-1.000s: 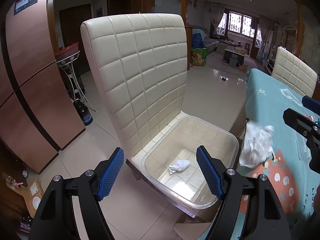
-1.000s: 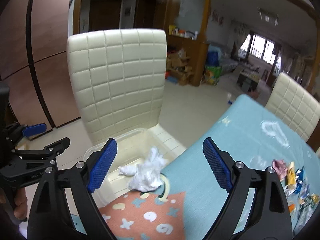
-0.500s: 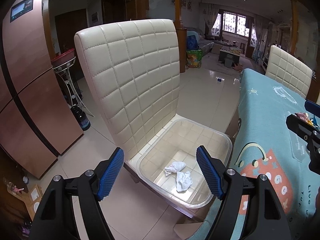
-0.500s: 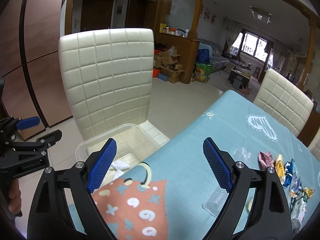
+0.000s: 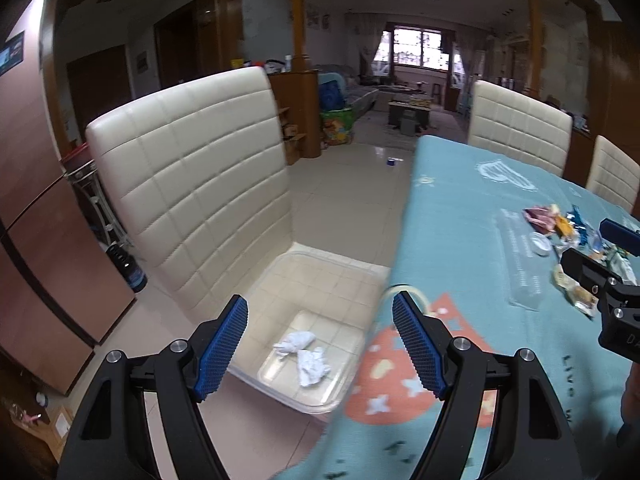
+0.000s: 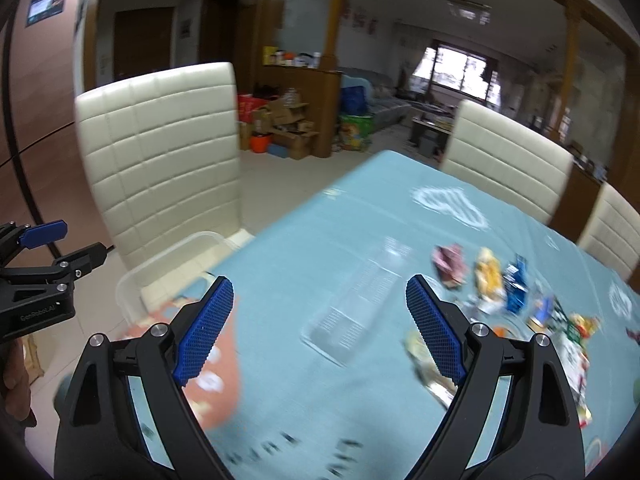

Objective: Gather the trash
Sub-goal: 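Drop the white tissue from the right tool into the clear bin, then grasp the red-and-gold striped wrapper with the right tool, then grasp the yellow-and-white food wrapper with the left tool, then carry both wrappers to the clear bin and release them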

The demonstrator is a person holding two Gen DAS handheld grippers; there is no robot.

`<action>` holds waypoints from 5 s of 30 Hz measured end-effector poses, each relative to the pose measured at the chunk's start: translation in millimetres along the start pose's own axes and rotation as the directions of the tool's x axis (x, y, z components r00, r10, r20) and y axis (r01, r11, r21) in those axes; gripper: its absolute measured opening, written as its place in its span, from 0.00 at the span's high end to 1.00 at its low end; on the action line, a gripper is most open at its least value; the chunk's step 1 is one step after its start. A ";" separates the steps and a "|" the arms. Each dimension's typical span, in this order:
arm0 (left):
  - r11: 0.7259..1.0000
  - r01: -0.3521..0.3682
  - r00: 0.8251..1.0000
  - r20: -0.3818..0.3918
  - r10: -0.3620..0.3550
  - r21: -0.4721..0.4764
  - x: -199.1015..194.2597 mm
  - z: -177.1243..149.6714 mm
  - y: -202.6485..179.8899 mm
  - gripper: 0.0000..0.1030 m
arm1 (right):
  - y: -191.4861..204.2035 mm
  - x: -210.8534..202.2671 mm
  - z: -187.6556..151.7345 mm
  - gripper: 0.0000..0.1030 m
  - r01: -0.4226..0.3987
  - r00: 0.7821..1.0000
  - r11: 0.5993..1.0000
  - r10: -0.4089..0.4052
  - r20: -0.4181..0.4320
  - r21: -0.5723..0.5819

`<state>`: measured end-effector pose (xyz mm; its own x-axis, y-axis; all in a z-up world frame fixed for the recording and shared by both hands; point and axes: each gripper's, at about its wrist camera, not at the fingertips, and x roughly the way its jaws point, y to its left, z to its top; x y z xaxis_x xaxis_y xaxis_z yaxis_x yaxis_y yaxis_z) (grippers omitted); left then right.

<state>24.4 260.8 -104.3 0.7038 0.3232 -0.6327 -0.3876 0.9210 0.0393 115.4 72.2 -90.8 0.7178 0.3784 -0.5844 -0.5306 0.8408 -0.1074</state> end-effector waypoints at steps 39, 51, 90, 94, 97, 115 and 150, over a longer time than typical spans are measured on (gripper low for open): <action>0.848 0.425 0.902 -0.226 -0.368 0.316 10.7 5.2 -338.5 0.29 | -291.5 -18.9 -148.4 0.26 0.337 0.931 0.870 -0.251 -0.265 0.360; 0.906 0.294 0.946 -0.229 -0.230 0.305 34.5 -1.6 -334.7 0.29 | -307.7 -14.2 -159.1 0.76 0.338 0.933 0.833 -0.235 -0.274 0.438; 0.934 0.323 0.944 -0.124 -0.306 0.152 -1.8 4.6 -218.7 0.68 | -184.4 -61.2 -83.7 0.76 0.207 0.978 0.952 -0.202 -0.046 0.225; 0.939 0.309 0.950 -0.084 -0.299 0.149 -10.8 6.7 -201.2 0.68 | -164.5 -64.8 -75.3 0.76 0.200 0.980 0.962 -0.198 -0.026 0.188; 0.942 0.302 0.953 -0.063 -0.296 0.145 -15.7 7.3 -188.4 0.68 | -150.9 -65.1 -67.6 0.76 0.189 0.982 0.968 -0.189 -0.017 0.163; 0.977 0.208 0.978 0.007 -0.209 0.050 -2.6 13.3 -114.1 0.68 | -65.4 -41.1 -23.6 0.76 0.122 0.992 0.992 -0.122 0.035 -0.019; 0.988 -0.052 0.998 -0.034 0.047 -0.145 36.0 -7.6 34.4 0.68 | 81.1 27.1 24.8 0.76 -0.083 0.995 0.965 0.093 0.029 -0.247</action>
<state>31.8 302.4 -131.6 0.6641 0.3587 -0.6559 -0.5056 0.8618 -0.0406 103.0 160.3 -95.4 0.6782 0.4663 -0.5680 -0.6834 0.6844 -0.2541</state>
